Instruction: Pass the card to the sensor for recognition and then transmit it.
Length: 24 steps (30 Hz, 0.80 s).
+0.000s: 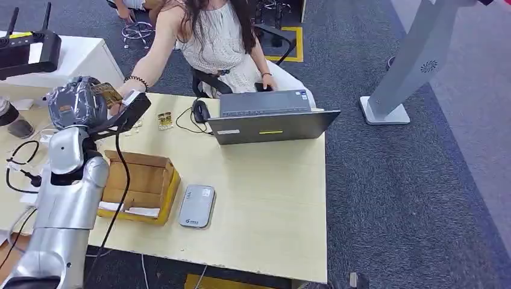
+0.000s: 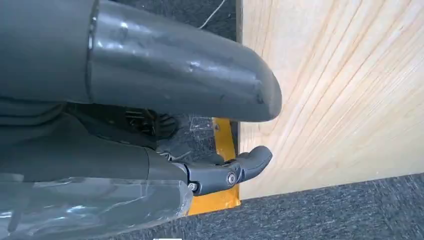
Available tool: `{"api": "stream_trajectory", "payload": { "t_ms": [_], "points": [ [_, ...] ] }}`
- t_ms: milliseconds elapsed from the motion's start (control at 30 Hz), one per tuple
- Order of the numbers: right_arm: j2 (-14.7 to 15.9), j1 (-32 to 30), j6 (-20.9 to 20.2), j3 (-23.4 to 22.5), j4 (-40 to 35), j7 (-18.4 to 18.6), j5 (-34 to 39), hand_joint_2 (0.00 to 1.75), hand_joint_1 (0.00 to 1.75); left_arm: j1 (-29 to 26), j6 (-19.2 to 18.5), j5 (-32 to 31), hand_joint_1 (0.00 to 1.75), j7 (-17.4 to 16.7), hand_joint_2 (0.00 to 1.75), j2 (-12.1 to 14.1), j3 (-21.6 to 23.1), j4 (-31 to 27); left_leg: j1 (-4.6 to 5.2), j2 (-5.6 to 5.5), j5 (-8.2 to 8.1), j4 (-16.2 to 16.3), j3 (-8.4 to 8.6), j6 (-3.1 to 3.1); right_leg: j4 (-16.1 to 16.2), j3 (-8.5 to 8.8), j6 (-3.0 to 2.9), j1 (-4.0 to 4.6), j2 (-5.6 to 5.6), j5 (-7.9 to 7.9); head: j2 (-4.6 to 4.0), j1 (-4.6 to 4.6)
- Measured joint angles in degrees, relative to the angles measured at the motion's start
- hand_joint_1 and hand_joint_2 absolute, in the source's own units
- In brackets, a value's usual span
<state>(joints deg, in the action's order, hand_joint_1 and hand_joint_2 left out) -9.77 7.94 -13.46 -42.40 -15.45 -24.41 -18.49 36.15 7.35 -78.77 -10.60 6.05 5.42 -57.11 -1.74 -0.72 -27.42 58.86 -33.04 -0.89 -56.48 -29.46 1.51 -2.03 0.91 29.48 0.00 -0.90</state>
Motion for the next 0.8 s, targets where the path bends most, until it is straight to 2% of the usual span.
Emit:
{"api": "stream_trajectory", "payload": {
  "t_ms": [67, 200, 533, 700, 800],
  "points": [
    [0.0, 0.0, 0.0, 0.0, 0.0, 0.0, 0.2, 0.0, 0.0, -0.6, 1.6, 0.4, 0.0, 0.6, 1.75, 0.2, 0.0, 0.0, 0.0, 0.0, 0.0, 0.0, 0.0, 0.0, 0.0, 0.0, 0.0, 0.0, 0.0, 0.0, 0.0, 0.0],
    [0.0, 0.0, 0.0, 0.0, 0.0, -0.2, 0.5, 0.0, 0.0, -2.0, 2.4, 0.9, 0.0, 1.4, 1.75, 0.5, 0.0, -0.9, 0.0, 0.0, 0.0, 0.0, 0.0, 0.0, 0.0, 0.0, 0.0, 0.0, 0.0, 0.0, 0.0, 0.0],
    [0.0, -0.6, -0.6, -0.1, 0.0, -1.5, 2.3, 0.0, 0.0, -10.4, 2.3, 4.7, 0.0, 4.9, 1.75, 1.3, 0.0, -14.7, 0.0, 0.01, -0.01, 0.0, -0.03, 0.0, 0.0, -0.01, 0.0, 0.0, 0.0, 0.02, 0.0, 0.0],
    [0.0, -1.5, -0.8, -0.5, 0.0, -2.6, 3.5, 0.0, 0.0, -19.2, 2.9, 8.6, 0.0, 8.0, 1.75, 1.8, 0.0, -25.0, 0.0, 0.01, -0.04, 0.0, -0.08, 0.0, 0.0, -0.03, -0.01, 0.0, -0.03, 0.05, 0.0, 0.0],
    [0.0, -2.0, -0.9, -1.6, 0.0, -3.8, 5.0, 0.0, 0.0, -27.8, 6.5, 14.5, 0.0, 11.9, 1.75, 2.7, -0.7, -32.7, 0.02, 0.25, -0.19, -0.1, -0.02, -0.04, 0.0, 0.01, 0.0, -0.01, 0.25, 0.08, 0.0, -0.06]
  ]
}}
